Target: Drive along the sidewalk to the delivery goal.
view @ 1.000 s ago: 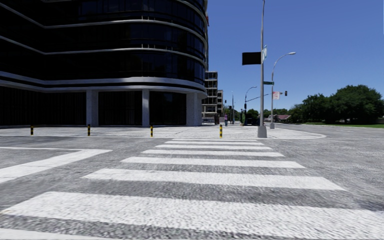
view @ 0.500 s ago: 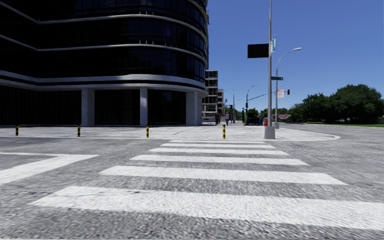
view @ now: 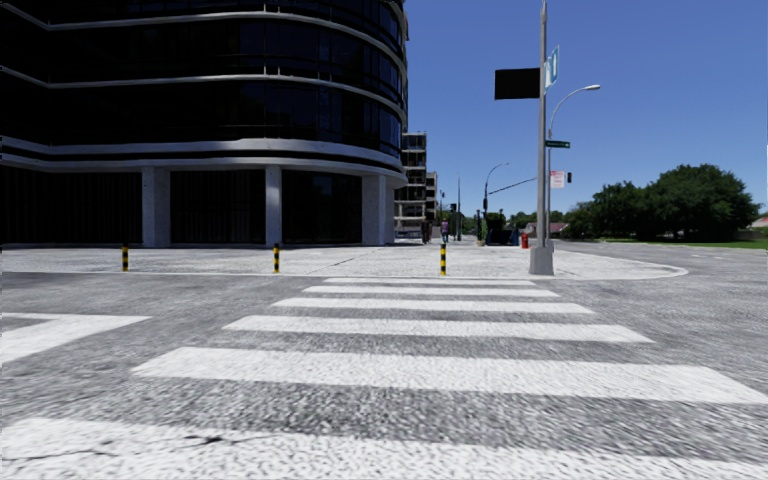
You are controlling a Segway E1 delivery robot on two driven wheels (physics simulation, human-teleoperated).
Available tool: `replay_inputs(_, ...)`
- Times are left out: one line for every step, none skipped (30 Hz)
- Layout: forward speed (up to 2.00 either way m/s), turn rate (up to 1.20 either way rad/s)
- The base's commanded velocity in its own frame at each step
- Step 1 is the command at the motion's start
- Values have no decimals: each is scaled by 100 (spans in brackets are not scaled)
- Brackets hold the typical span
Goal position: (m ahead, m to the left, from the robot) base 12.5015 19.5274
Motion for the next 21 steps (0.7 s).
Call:
replay_inputs(125, -24)
replay_inputs(125, -24)
replay_inputs(125, -24)
replay_inputs(125, -24)
replay_inputs(125, -24)
replay_inputs(125, -24)
replay_inputs(125, -24)
replay_inputs(125, -23)
replay_inputs(138, -3)
replay_inputs(200, 0)
replay_inputs(200, 0)
replay_inputs(200, 0)
replay_inputs(200, 0)
replay_inputs(200, 0)
replay_inputs(200, 0)
replay_inputs(200, 0)
replay_inputs(200, 0)
replay_inputs(200, 0)
replay_inputs(200, 0)
replay_inputs(200, 0)
replay_inputs(200, 0)
